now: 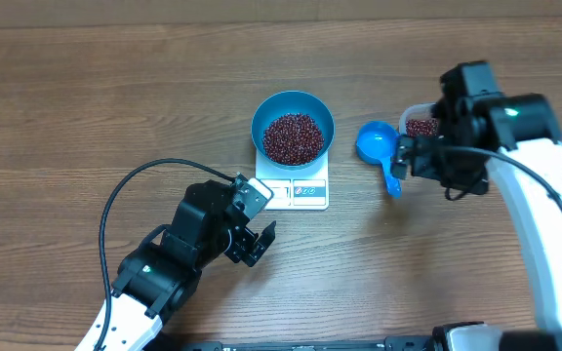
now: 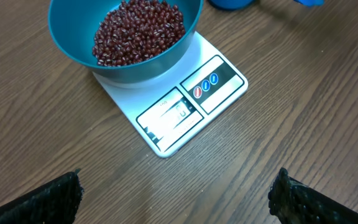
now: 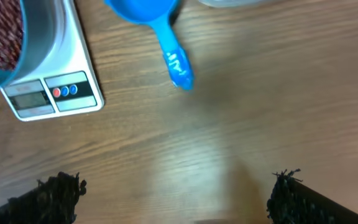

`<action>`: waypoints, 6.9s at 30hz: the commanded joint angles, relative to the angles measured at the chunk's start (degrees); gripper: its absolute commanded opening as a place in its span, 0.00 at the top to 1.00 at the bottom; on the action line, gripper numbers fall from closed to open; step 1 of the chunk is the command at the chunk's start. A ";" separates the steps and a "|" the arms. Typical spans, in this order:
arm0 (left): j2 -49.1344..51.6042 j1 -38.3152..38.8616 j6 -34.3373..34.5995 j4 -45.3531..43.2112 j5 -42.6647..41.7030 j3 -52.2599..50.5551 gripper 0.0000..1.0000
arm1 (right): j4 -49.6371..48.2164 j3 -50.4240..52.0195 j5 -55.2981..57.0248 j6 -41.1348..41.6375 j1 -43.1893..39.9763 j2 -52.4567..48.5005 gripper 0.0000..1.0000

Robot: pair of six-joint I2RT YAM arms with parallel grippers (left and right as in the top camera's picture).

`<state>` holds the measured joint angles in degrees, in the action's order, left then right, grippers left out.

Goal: Scoop item into bowl and weigh 150g on scale

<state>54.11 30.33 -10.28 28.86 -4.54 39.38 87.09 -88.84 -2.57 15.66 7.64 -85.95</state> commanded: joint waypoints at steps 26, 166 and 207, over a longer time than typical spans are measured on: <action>-0.11 -0.31 0.02 -0.15 -1.03 0.00 0.00 | 4.35 -4.35 2.93 5.99 0.33 10.29 0.00; -53.90 -31.54 10.29 -24.39 4.50 -39.10 0.00 | 4.28 -4.35 2.93 5.99 -0.07 10.32 0.00; -53.88 -31.54 10.29 -24.39 4.50 -39.10 0.00 | -54.82 53.94 2.95 4.61 -1.29 57.11 0.00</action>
<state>0.86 -0.86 -0.93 4.38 -0.56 0.47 36.73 -38.81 0.03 20.97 6.68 -32.23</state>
